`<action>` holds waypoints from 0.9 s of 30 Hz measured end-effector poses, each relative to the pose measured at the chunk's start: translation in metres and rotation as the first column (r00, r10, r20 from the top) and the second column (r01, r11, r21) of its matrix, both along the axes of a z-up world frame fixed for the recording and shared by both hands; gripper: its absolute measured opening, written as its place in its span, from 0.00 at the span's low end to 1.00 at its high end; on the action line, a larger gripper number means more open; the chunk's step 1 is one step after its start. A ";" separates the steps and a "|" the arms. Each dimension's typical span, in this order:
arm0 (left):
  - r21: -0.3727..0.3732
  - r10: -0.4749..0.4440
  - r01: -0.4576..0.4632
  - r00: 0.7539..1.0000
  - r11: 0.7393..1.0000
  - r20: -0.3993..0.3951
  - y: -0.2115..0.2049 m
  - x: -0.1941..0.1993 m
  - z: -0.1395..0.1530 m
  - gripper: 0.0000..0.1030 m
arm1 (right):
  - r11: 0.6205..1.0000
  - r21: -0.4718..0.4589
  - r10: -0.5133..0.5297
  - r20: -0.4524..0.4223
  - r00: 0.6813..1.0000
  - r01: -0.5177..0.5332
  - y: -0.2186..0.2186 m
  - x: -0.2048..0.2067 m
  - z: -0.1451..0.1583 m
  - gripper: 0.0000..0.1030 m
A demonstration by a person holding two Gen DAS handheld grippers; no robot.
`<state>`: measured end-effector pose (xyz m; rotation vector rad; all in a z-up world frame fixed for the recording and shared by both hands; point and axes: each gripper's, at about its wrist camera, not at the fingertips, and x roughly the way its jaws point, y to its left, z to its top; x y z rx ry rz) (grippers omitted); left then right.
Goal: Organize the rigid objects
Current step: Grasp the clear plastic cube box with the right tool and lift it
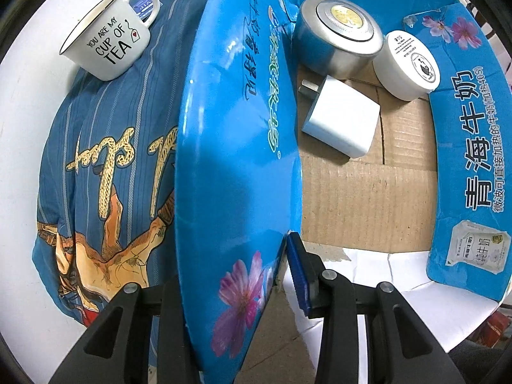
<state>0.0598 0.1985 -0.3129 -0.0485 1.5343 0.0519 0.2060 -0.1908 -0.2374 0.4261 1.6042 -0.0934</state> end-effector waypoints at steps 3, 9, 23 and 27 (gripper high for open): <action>0.002 -0.004 0.004 1.000 1.000 -0.003 -0.001 0.001 0.000 0.34 | 0.996 0.019 -0.092 0.014 0.996 0.092 -0.022 0.025 -0.010 0.80; -0.001 0.006 -0.006 1.000 1.000 -0.006 -0.002 0.003 -0.001 0.34 | 0.994 -0.018 -0.103 0.033 0.994 0.103 -0.018 0.092 -0.035 0.80; -0.005 0.014 -0.014 1.000 1.000 -0.008 0.001 0.004 -0.001 0.34 | 0.994 -0.108 -0.038 -0.039 0.998 0.034 0.030 0.146 -0.087 0.84; -0.006 0.014 -0.014 1.000 1.000 -0.008 0.002 0.004 -0.001 0.34 | 0.992 -0.110 -0.068 -0.082 0.994 0.059 0.030 0.146 -0.102 0.83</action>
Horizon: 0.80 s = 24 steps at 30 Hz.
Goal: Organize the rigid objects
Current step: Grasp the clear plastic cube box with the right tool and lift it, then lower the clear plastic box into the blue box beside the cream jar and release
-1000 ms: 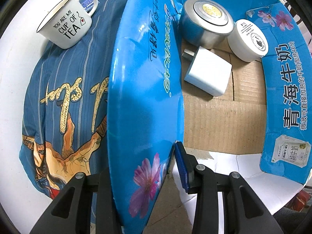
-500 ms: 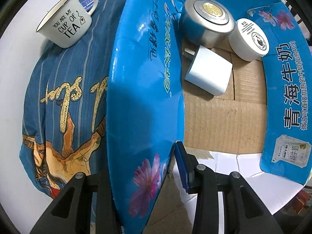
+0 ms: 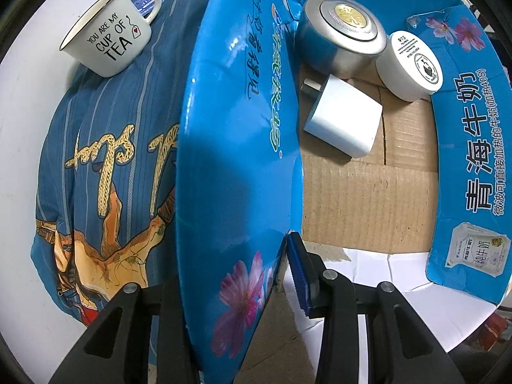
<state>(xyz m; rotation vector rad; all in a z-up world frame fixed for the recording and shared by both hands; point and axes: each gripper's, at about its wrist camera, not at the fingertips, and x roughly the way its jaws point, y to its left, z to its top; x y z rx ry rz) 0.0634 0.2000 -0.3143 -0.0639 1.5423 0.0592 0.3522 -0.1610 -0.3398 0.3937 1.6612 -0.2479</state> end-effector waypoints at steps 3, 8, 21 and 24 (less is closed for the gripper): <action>0.001 -0.002 0.002 1.000 1.000 0.001 0.000 0.000 0.000 0.34 | 1.000 -0.009 -0.026 -0.007 1.000 0.026 -0.003 -0.005 -0.005 0.69; 0.002 0.000 0.000 1.000 1.000 0.001 0.000 -0.001 0.000 0.35 | 1.000 -0.023 -0.021 0.017 1.000 0.021 -0.013 -0.019 0.004 0.68; 0.002 0.011 -0.011 1.000 1.000 0.007 0.002 -0.002 -0.002 0.36 | 0.986 -0.082 0.157 0.154 0.976 -0.145 0.042 -0.097 0.106 0.68; -0.001 0.018 -0.018 1.000 1.000 0.010 0.004 -0.003 -0.001 0.36 | 0.986 -0.004 0.164 0.194 0.967 -0.166 0.051 -0.102 0.136 0.68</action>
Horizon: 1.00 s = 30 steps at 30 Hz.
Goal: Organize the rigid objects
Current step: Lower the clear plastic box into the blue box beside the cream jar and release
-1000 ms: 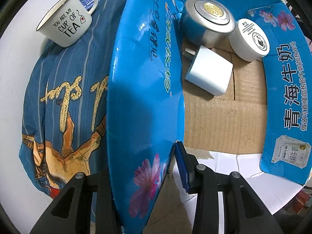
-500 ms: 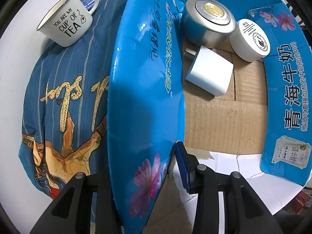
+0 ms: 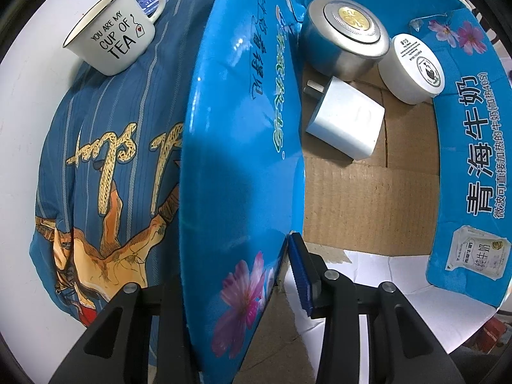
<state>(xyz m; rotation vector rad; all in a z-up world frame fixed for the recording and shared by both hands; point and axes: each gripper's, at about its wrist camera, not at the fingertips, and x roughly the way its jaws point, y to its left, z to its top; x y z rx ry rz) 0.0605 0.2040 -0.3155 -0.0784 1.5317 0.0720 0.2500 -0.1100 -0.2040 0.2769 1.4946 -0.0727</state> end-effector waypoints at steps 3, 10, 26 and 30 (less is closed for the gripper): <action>-0.001 0.005 -0.005 1.000 1.000 0.000 0.002 -0.001 0.000 0.36 | 0.996 0.079 0.032 0.039 0.999 -0.035 0.019 -0.013 0.034 0.68; -0.002 0.006 -0.006 1.000 1.000 0.000 0.004 -0.002 0.000 0.36 | 0.967 0.206 0.147 0.032 0.989 -0.151 0.072 -0.045 0.058 0.68; 0.001 -0.005 0.005 1.000 1.000 0.000 0.001 -0.001 -0.002 0.36 | 0.960 0.047 0.281 -0.125 0.952 -0.277 0.160 -0.078 -0.067 0.68; 0.001 -0.004 0.004 1.000 1.000 0.000 0.000 -0.001 -0.002 0.36 | 0.965 0.018 0.263 -0.131 0.956 -0.263 0.165 -0.074 -0.089 0.68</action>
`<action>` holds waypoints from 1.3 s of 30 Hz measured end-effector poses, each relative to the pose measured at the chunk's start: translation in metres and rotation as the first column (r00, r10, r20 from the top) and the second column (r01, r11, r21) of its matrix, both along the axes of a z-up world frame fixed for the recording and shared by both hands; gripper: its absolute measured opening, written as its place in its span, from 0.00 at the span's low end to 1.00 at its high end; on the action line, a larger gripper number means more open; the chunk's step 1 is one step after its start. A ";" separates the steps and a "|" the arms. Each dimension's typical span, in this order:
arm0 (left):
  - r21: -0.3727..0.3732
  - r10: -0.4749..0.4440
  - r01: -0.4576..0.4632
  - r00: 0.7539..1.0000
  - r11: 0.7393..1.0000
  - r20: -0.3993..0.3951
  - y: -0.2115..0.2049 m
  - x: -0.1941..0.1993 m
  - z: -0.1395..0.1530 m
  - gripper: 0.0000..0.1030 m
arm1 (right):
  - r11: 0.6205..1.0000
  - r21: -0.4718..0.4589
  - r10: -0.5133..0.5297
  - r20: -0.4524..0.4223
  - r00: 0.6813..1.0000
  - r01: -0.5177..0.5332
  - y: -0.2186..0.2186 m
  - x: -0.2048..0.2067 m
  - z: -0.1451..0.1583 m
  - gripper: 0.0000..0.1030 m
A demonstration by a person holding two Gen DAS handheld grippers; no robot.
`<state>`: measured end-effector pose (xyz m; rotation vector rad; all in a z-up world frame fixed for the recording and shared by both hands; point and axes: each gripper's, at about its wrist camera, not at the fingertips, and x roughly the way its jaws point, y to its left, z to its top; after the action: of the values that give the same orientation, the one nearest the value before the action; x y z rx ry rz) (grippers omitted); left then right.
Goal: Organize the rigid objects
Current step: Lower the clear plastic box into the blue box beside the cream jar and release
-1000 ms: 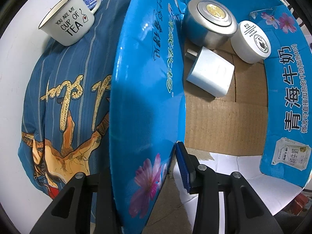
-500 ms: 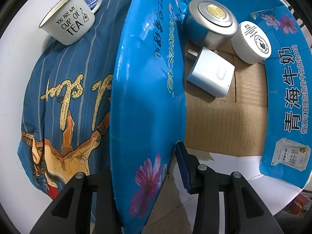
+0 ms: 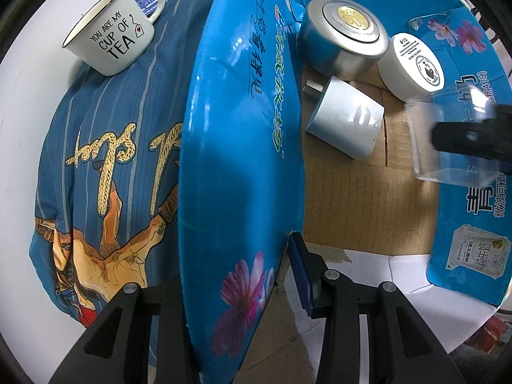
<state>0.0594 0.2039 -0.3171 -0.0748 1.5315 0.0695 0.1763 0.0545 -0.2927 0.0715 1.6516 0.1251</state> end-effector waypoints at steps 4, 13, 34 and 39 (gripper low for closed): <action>0.004 -0.005 0.005 1.000 1.000 0.000 -0.002 0.000 0.000 0.36 | 1.000 -0.015 -0.027 0.006 1.000 0.027 0.002 0.004 -0.016 0.68; -0.001 0.001 -0.001 1.000 1.000 0.002 0.002 0.000 -0.001 0.36 | 0.997 -0.020 -0.074 0.065 0.995 0.075 -0.006 0.017 -0.018 0.66; -0.008 0.011 -0.011 1.000 1.000 0.000 0.005 -0.002 -0.003 0.36 | 0.998 -0.057 -0.015 -0.007 1.000 0.015 0.021 0.038 -0.034 0.80; -0.008 0.012 -0.012 1.000 1.000 0.000 0.006 -0.002 -0.003 0.36 | 0.999 -0.017 -0.043 -0.008 0.999 0.043 0.019 0.037 -0.023 0.95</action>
<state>0.0578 0.2100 -0.3201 -0.0903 1.5319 0.0728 0.2131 0.0738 -0.3160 0.0950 1.6580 0.0786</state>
